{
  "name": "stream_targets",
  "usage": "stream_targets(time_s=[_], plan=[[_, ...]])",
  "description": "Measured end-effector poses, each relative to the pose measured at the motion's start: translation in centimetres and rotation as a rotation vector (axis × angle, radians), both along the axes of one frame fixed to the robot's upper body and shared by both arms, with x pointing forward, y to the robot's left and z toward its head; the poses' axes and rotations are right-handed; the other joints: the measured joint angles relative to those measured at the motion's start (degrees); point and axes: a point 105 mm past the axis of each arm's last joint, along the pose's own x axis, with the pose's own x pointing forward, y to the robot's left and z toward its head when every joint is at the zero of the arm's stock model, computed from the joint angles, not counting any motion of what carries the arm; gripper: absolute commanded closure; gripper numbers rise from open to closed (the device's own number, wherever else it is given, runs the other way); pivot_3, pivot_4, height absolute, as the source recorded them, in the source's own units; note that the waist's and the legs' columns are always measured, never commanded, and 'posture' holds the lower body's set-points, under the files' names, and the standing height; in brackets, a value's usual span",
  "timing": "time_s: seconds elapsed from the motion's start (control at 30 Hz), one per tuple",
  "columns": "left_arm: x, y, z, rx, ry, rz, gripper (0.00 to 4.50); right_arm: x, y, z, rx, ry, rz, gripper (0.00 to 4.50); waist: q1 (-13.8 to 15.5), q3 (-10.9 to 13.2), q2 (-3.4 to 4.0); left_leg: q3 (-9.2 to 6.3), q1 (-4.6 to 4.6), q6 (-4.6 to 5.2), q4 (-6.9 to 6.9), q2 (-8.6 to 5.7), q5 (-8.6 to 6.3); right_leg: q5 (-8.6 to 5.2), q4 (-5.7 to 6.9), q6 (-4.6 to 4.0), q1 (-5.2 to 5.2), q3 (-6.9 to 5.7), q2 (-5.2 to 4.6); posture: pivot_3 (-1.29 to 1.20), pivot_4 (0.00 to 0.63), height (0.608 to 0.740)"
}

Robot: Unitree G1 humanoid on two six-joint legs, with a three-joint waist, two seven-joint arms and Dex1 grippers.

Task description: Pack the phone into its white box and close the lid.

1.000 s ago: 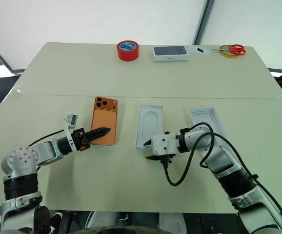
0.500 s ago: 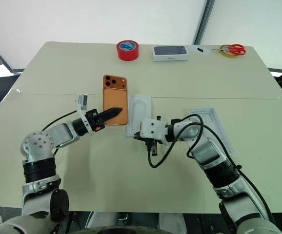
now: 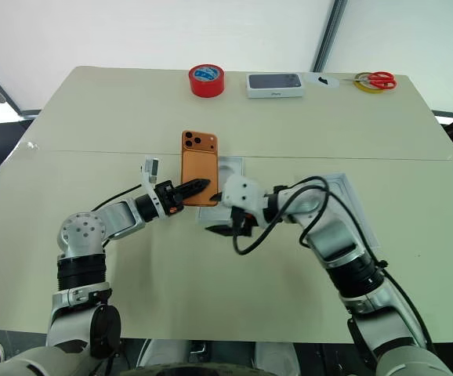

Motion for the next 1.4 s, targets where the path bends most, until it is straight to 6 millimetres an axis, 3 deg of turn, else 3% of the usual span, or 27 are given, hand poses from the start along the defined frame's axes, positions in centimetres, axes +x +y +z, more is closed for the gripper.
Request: stream_targets(time_s=[0.07, 0.2, 0.3, 0.37, 0.4, 0.57, 0.77, 0.93, 1.27, 1.4], plan=[[-0.1, -0.5, -0.3, -0.007, 0.012, -0.013, 4.50, 1.3, -1.9, 0.1, -0.044, -0.034, -0.053, 1.38, -0.01, 0.00, -0.01, 0.00, 0.00, 0.00, 0.00, 0.00, 0.00, 0.00, 0.00, 0.00, 0.01, 0.00, 0.00, 0.00, 0.150, 0.730], [-0.2, -1.3, -0.9, -0.007, 0.045, -0.030, 4.50, 4.2, -5.9, -2.0, -0.136, -0.045, -0.187, 1.38, -0.19, 0.01, -0.01, 0.03, 0.00, 0.00, -0.02, 0.02, 0.01, 0.00, 0.00, 0.00, -0.03, 0.00, 0.02, 0.00, 0.150, 0.730], [-0.4, -1.4, -1.3, 0.001, 0.069, -0.035, 4.50, 4.9, -7.4, -3.1, -0.183, -0.065, -0.204, 1.38, -0.32, 0.03, 0.00, 0.05, 0.00, -0.01, -0.02, 0.05, 0.01, 0.00, 0.00, 0.01, -0.05, 0.01, 0.05, 0.00, 0.150, 0.730], [-0.5, -1.5, -1.5, -0.003, 0.081, -0.036, 3.50, 5.1, -7.8, -3.4, -0.193, -0.070, -0.205, 1.33, -0.30, 0.03, 0.01, 0.05, 0.00, -0.01, -0.01, 0.05, 0.02, 0.00, 0.00, 0.01, -0.04, 0.01, 0.05, 0.00, 0.150, 0.730], [-0.6, -1.7, -1.5, -0.007, 0.085, -0.039, 3.24, 5.1, -7.9, -3.4, -0.194, -0.074, -0.202, 1.33, -0.26, 0.03, 0.00, 0.05, 0.00, -0.02, -0.01, 0.05, 0.02, 0.00, 0.00, 0.01, -0.03, 0.01, 0.05, 0.00, 0.150, 0.730], [-1.0, -2.2, -0.7, -0.013, 0.059, -0.069, 0.76, 5.5, -7.4, -2.4, -0.190, -0.113, -0.179, 1.33, -0.20, 0.03, 0.00, 0.02, 0.08, -0.04, 0.01, 0.05, 0.03, 0.00, -0.01, 0.01, 0.10, 0.00, 0.05, 0.00, 0.150, 0.730], [-1.5, -2.2, -0.2, 0.030, 0.057, -0.092, 0.76, 5.5, -7.2, -2.5, -0.185, -0.113, -0.174, 1.33, -0.20, 0.03, 0.00, 0.00, 0.12, -0.05, 0.02, 0.06, 0.03, -0.01, -0.01, 0.01, 0.14, -0.01, 0.07, 0.00, 0.150, 0.730], [-2.0, -0.9, 0.0, 0.211, -0.023, -0.123, 0.76, 5.6, -6.8, -2.8, -0.172, -0.107, -0.174, 1.33, -0.38, 0.02, 0.03, 0.01, 0.13, -0.12, 0.00, 0.10, 0.07, -0.01, -0.02, 0.01, 0.12, 0.01, 0.15, 0.00, 0.150, 0.730], [-1.5, -1.6, 0.0, 0.291, -0.121, -0.125, 0.76, 5.6, -6.1, -3.0, -0.160, -0.106, -0.164, 1.33, -0.09, 0.02, 0.04, 0.00, 0.12, -0.13, 0.03, 0.09, 0.08, -0.01, -0.02, 0.01, 0.15, 0.00, 0.12, 0.00, 0.150, 0.730], [-1.6, -1.0, 0.0, 0.345, -0.150, -0.138, 0.76, 5.6, -6.1, -3.0, -0.160, -0.107, -0.165, 1.33, -0.24, 0.02, 0.04, 0.00, 0.12, -0.13, 0.01, 0.10, 0.08, -0.01, -0.02, 0.01, 0.14, 0.00, 0.14, 0.00, 0.150, 0.730]])
